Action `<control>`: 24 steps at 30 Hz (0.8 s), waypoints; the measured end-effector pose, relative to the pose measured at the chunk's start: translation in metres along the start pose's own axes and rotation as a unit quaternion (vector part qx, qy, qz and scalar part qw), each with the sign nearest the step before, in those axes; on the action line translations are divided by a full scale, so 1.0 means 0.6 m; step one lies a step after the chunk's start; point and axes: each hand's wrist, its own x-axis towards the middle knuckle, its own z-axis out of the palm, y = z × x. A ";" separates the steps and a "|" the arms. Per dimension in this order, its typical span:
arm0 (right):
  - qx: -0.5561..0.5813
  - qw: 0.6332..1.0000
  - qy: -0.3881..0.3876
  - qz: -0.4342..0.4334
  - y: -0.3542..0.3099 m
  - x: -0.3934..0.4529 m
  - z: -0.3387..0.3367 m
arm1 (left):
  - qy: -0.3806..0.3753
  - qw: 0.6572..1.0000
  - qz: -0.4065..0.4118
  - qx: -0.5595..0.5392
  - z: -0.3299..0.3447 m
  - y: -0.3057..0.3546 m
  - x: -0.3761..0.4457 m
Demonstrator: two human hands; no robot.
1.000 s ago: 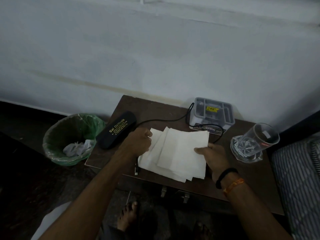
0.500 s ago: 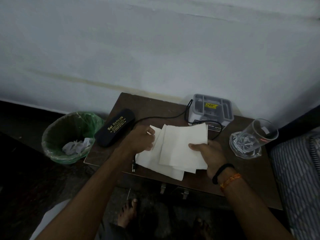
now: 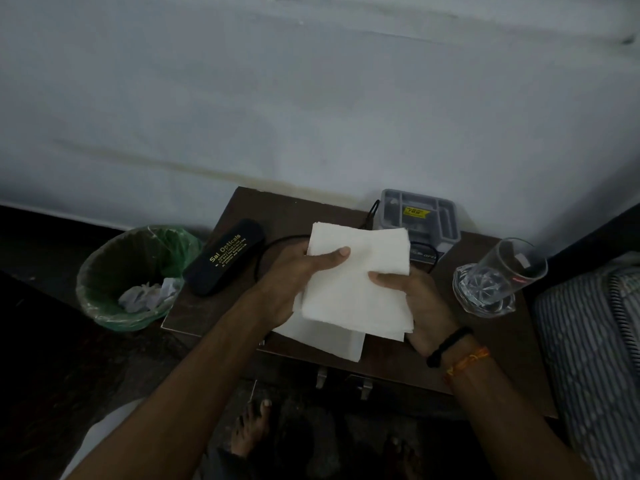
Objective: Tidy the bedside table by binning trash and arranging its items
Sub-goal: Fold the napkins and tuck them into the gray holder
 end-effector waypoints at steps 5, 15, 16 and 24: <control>0.027 0.999 0.012 0.013 0.006 0.000 0.012 | 0.031 0.999 -0.005 -0.015 0.006 -0.011 0.000; 0.062 0.991 -0.101 0.068 -0.008 -0.005 -0.005 | -0.023 0.997 -0.055 -0.050 -0.008 0.002 -0.007; 0.051 0.993 -0.095 0.053 -0.005 -0.005 -0.004 | -0.024 0.998 -0.045 -0.025 -0.006 0.002 -0.007; 0.009 0.985 0.003 -0.172 -0.004 -0.003 0.020 | -0.022 0.976 0.189 0.108 -0.004 0.003 -0.009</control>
